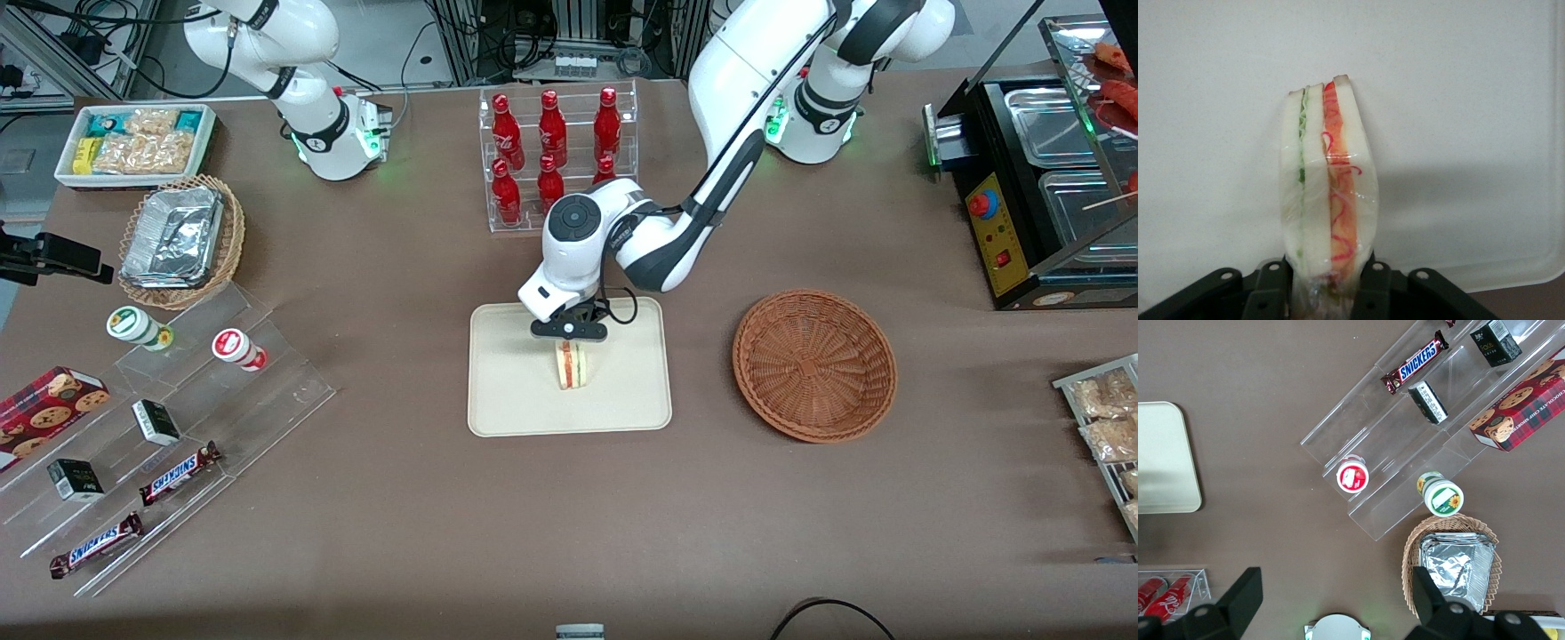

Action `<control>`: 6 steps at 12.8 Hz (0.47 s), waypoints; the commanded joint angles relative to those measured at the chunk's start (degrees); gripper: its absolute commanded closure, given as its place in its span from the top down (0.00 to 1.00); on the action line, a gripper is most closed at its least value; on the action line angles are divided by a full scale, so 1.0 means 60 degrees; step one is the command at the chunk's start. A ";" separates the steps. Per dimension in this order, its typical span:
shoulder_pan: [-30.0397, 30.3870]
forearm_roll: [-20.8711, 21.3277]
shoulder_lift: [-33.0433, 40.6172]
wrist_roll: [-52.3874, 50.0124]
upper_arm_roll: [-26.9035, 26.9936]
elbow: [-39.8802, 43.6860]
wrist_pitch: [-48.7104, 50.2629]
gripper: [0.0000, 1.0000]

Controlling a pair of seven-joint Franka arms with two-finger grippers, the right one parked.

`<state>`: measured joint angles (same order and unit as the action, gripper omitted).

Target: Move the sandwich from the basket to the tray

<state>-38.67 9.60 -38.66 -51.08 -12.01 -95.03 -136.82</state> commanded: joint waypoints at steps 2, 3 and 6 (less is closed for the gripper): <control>-0.0059 0.0172 0.0523 -0.0216 0.0155 0.0252 0.0534 1.00; -0.0044 0.0187 0.0801 -0.0362 0.0156 0.0354 0.1001 1.00; 0.0261 0.0071 0.1914 -0.0378 0.0461 0.0429 0.2234 1.00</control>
<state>-38.32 9.69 -32.35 -52.22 -10.77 -91.23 -126.81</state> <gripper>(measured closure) 0.000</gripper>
